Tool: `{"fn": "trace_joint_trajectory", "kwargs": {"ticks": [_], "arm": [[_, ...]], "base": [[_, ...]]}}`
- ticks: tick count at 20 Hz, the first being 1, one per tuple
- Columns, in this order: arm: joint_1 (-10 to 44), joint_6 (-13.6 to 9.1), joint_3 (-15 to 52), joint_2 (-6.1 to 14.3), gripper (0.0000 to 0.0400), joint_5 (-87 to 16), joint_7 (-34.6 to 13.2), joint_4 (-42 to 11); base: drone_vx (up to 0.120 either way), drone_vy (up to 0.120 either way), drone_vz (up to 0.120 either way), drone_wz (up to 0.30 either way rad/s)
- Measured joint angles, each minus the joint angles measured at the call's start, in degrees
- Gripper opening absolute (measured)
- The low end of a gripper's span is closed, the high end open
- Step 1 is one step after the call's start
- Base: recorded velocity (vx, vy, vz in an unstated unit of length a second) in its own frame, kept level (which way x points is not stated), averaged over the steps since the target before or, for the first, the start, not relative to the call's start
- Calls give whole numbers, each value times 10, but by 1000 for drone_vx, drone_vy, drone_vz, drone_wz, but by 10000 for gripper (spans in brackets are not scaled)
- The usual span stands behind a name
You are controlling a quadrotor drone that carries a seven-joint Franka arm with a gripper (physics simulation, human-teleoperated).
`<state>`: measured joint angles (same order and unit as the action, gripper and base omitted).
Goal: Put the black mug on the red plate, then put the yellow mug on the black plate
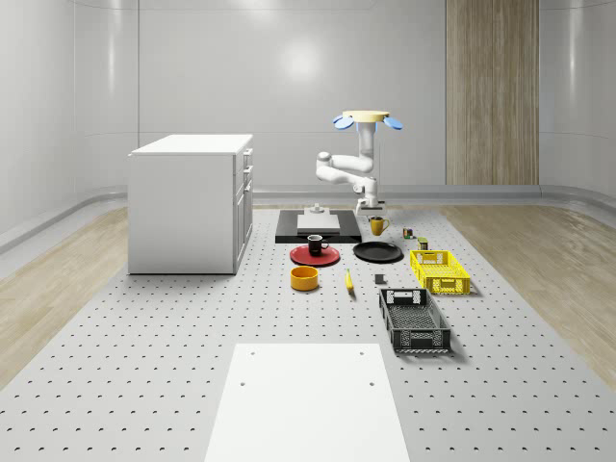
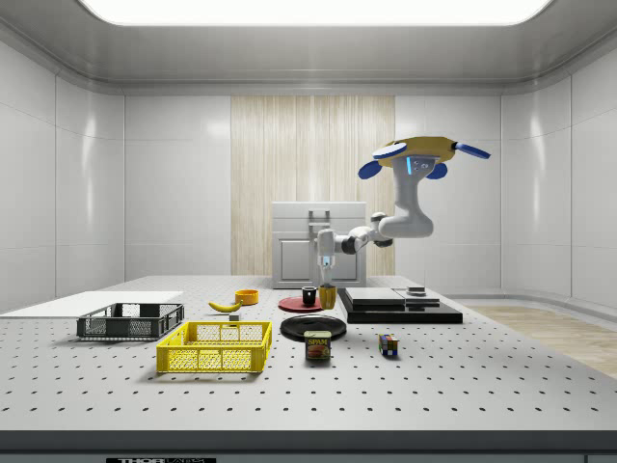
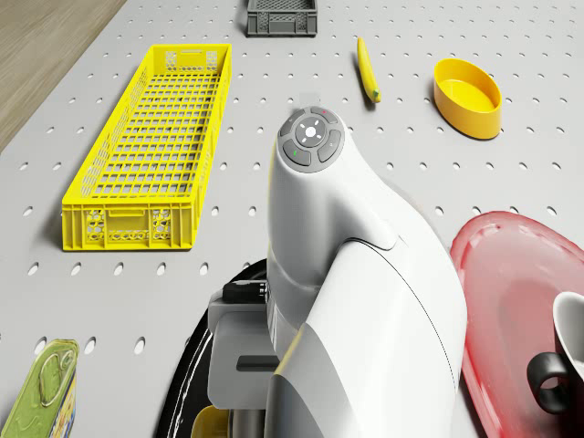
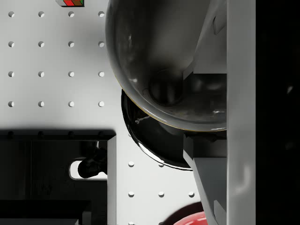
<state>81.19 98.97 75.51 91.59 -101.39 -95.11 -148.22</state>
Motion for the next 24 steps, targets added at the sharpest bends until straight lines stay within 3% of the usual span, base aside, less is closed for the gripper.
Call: {"fn": "trace_joint_trajectory", "kwargs": {"ticks": [10, 14, 24], "arm": [[0, 0, 0, 0, 110, 0, 0, 0], [0, 0, 0, 0, 110, 0, 0, 0], [12, 23, -46, -6, 110, -40, -3, 16]], "base": [[120, 0, -24, 0], [120, -70, 0, 0], [0, 0, 0, 0]]}}
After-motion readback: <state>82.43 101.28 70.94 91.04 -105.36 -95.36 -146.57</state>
